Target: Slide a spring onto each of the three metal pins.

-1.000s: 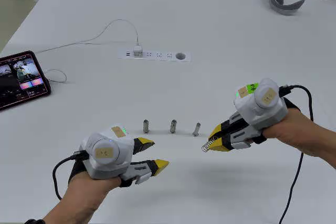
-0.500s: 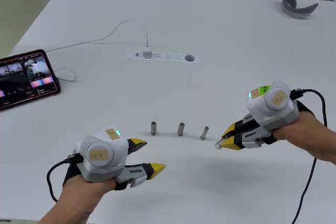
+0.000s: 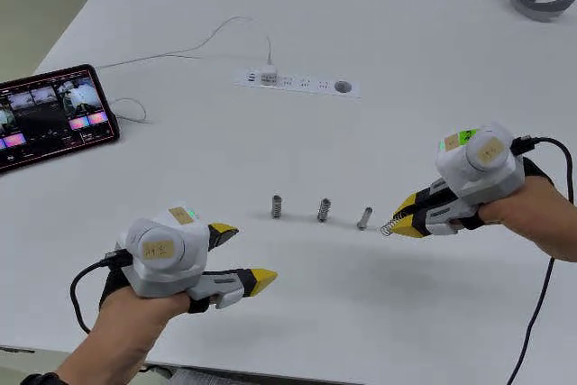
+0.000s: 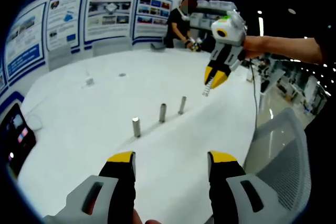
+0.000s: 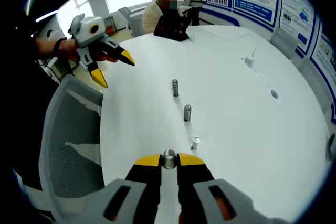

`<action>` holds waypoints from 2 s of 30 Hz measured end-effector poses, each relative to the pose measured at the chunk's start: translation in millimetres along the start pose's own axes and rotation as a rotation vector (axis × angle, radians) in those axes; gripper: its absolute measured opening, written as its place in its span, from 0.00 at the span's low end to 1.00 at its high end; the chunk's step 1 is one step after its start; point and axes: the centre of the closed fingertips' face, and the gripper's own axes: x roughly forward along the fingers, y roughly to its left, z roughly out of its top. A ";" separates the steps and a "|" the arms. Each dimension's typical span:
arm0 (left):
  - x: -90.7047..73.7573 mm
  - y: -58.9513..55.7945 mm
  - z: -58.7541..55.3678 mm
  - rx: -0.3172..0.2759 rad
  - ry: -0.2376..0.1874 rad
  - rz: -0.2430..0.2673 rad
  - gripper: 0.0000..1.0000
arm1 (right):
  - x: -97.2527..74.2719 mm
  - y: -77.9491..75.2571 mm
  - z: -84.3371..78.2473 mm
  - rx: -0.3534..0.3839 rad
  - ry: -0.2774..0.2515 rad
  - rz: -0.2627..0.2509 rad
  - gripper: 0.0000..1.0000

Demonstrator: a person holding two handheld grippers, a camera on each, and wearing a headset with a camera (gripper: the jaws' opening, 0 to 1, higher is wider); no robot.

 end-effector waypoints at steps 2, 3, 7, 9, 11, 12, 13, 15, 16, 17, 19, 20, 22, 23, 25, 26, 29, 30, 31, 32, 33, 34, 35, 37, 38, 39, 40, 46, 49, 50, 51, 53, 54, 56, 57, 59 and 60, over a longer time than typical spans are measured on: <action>-1.2 1.4 -1.2 -0.009 0.002 0.004 0.58 | 1.4 -3.9 1.0 -0.001 0.004 -0.002 0.12; -1.6 1.9 -1.5 -0.014 0.001 0.006 0.60 | 2.0 -5.3 1.3 -0.002 0.006 -0.002 0.12; -3.7 7.2 -5.5 -0.034 0.008 0.023 0.66 | 4.8 -12.6 3.9 -0.007 0.015 -0.004 0.12; -4.5 10.2 -8.3 -0.046 0.011 0.031 0.67 | 6.0 -16.4 5.5 -0.009 0.017 -0.005 0.12; -6.0 12.1 -11.0 -0.054 0.016 0.037 0.69 | 7.5 -20.8 6.1 -0.012 0.022 -0.007 0.12; -6.4 13.1 -12.0 -0.059 0.017 0.040 0.69 | 8.2 -22.2 6.2 -0.013 0.024 -0.007 0.12; -6.9 14.3 -12.9 -0.064 0.018 0.044 0.69 | 8.9 -23.8 6.2 -0.014 0.027 -0.008 0.12; -8.3 16.6 -14.7 -0.073 0.021 0.050 0.71 | 10.1 -27.8 6.5 -0.016 0.031 -0.011 0.12; -9.0 18.1 -15.8 -0.076 0.023 0.053 0.72 | 10.8 -29.4 7.1 -0.016 0.031 -0.010 0.12; -9.7 19.4 -16.2 -0.079 0.023 0.056 0.72 | 11.5 -30.9 7.4 -0.016 0.032 -0.010 0.12; -11.5 21.5 -16.6 -0.087 0.021 0.062 0.73 | 13.4 -33.8 7.4 -0.020 0.037 -0.010 0.12; -12.1 22.6 -17.1 -0.091 0.022 0.065 0.73 | 14.2 -35.1 7.3 -0.021 0.040 -0.011 0.12; -13.0 24.1 -18.4 -0.096 0.024 0.069 0.73 | 16.0 -37.6 7.5 -0.023 0.042 -0.010 0.12; -13.3 24.6 -18.8 -0.098 0.024 0.070 0.73 | 16.9 -38.8 7.6 -0.023 0.043 -0.010 0.12; -14.2 24.8 -19.7 -0.104 0.025 0.072 0.73 | 19.1 -40.7 7.6 -0.023 0.045 -0.009 0.12; -14.3 24.9 -20.3 -0.106 0.026 0.072 0.73 | 19.9 -41.3 7.6 -0.024 0.046 -0.008 0.12; -14.5 24.6 -22.5 -0.110 0.031 0.071 0.73 | 23.3 -43.8 7.4 -0.024 0.050 -0.007 0.12; -14.2 24.8 -23.2 -0.111 0.032 0.071 0.73 | 24.0 -44.0 7.3 -0.025 0.051 -0.006 0.12; -14.1 24.8 -23.5 -0.113 0.031 0.071 0.73 | 25.1 -44.2 7.3 -0.026 0.053 -0.005 0.12; -14.1 24.6 -23.6 -0.115 0.031 0.071 0.73 | 25.8 -44.4 7.3 -0.027 0.054 -0.004 0.12; -14.1 24.5 -23.8 -0.116 0.031 0.071 0.73 | 26.6 -44.5 7.3 -0.028 0.055 -0.004 0.12; -13.9 24.3 -23.6 -0.117 0.031 0.070 0.73 | 28.0 -44.5 7.3 -0.030 0.056 -0.002 0.12; -13.7 24.2 -23.6 -0.118 0.031 0.070 0.73 | 29.1 -44.4 7.1 -0.031 0.058 0.001 0.12; -12.9 24.1 -23.7 -0.120 0.033 0.069 0.73 | 31.8 -44.7 6.8 -0.036 0.061 0.001 0.12; -12.4 23.9 -23.9 -0.120 0.034 0.068 0.73 | 32.6 -44.8 6.8 -0.037 0.062 0.002 0.12; -11.7 23.6 -23.4 -0.120 0.034 0.066 0.73 | 33.4 -44.3 6.9 -0.038 0.064 0.005 0.12; -11.4 23.2 -22.8 -0.120 0.034 0.066 0.73 | 33.9 -44.3 6.9 -0.039 0.065 0.005 0.12; -10.4 22.7 -19.1 -0.118 0.029 0.064 0.73 | 37.5 -44.3 5.4 -0.049 0.075 0.009 0.12; -10.5 22.7 -19.9 -0.117 0.031 0.065 0.73 | 40.2 -43.5 3.5 -0.058 0.086 0.015 0.12; -10.6 22.6 -20.3 -0.118 0.032 0.064 0.72 | 40.9 -43.4 2.7 -0.061 0.091 0.016 0.12; -10.8 22.4 -20.9 -0.120 0.033 0.065 0.72 | 41.9 -43.3 2.0 -0.066 0.096 0.017 0.12; -11.4 21.8 -21.9 -0.120 0.034 0.065 0.72 | 43.1 -43.3 1.6 -0.069 0.098 0.017 0.12; -11.6 21.5 -22.5 -0.120 0.035 0.064 0.72 | 44.1 -42.8 1.8 -0.068 0.099 0.020 0.12; -12.0 21.0 -23.0 -0.120 0.036 0.064 0.72 | 46.0 -42.6 2.3 -0.071 0.099 0.020 0.12; -12.3 20.7 -23.1 -0.121 0.036 0.064 0.72 | 47.7 -42.1 2.3 -0.074 0.103 0.021 0.12; -12.6 21.0 -23.1 -0.119 0.037 0.065 0.72 | 50.3 -41.7 2.2 -0.082 0.110 0.021 0.12; -12.6 21.2 -23.3 -0.119 0.037 0.064 0.72 | 51.4 -41.7 2.1 -0.085 0.113 0.020 0.12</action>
